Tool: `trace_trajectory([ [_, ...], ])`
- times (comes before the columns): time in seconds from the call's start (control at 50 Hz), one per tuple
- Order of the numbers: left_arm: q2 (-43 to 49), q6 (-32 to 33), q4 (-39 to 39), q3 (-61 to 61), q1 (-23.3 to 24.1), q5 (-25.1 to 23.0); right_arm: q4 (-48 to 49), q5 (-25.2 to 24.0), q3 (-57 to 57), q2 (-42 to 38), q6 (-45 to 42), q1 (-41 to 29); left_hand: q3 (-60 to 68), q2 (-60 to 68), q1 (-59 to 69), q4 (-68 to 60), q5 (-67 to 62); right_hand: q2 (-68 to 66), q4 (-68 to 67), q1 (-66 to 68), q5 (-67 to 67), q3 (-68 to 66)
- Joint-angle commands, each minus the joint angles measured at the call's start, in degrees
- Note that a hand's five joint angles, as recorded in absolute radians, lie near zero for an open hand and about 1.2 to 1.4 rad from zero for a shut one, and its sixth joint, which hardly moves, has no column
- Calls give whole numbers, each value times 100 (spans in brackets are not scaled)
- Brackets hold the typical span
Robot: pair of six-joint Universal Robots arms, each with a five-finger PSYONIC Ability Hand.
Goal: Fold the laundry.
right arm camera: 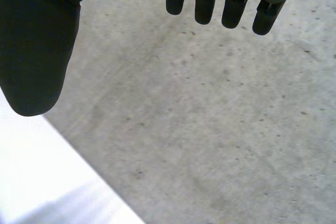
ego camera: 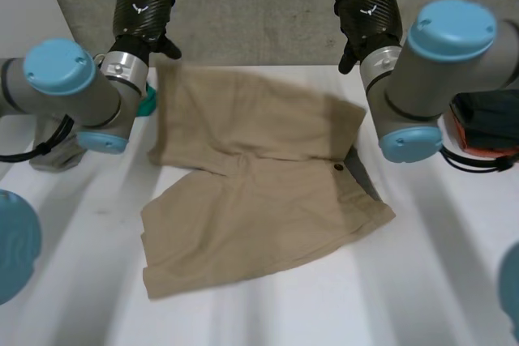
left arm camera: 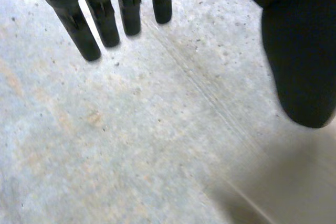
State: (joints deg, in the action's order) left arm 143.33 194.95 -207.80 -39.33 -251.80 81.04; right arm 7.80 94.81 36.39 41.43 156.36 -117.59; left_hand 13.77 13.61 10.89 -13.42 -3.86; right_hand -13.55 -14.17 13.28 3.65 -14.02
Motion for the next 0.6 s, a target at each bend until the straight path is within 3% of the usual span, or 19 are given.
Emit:
trace_trajectory([
  [0.02, 47, 17, -68, 488, 166, 517, 117, 354, -651, -171, 9, 122, -377, -361, -89, 342, 386, 355, 417, -328, -365, 402],
  [0.1, -725, 34, 73, -20, 377, 869, -243, 231, -309, 487, -26, 184, -377, -361, -89, 342, 386, 355, 417, -328, -365, 402],
  [0.2, -1991, 60, 380, -1399, 447, 1045, -1549, -777, 306, 1400, -411, 324, -121, -105, 167, 85, 130, 355, 417, -328, -365, 402],
  [0.26, -2887, 61, 950, -2436, 518, 1054, -2436, -1174, 779, 1709, -754, 421, 81, 97, 370, -117, -73, 355, 417, -328, -365, 402],
  [0.38, -4128, 25, 2506, -4239, 825, 1046, -3503, -1307, 2158, 2148, -1142, 553, 198, 214, 487, -234, -190, 355, 417, -328, -365, 402],
  [0.48, -4611, 52, 3131, -5906, 931, 984, -3330, -1561, 3610, 2448, -1493, 746, 870, 886, 1158, -905, -861, 113, 175, -86, -123, 160],
  [0.6, -4639, 52, 2791, -7165, 1028, 984, -1900, -2167, 5357, 2536, -1766, 1167, 1190, 1206, 1479, -1226, -1182, -393, -330, 420, 383, -346],
])
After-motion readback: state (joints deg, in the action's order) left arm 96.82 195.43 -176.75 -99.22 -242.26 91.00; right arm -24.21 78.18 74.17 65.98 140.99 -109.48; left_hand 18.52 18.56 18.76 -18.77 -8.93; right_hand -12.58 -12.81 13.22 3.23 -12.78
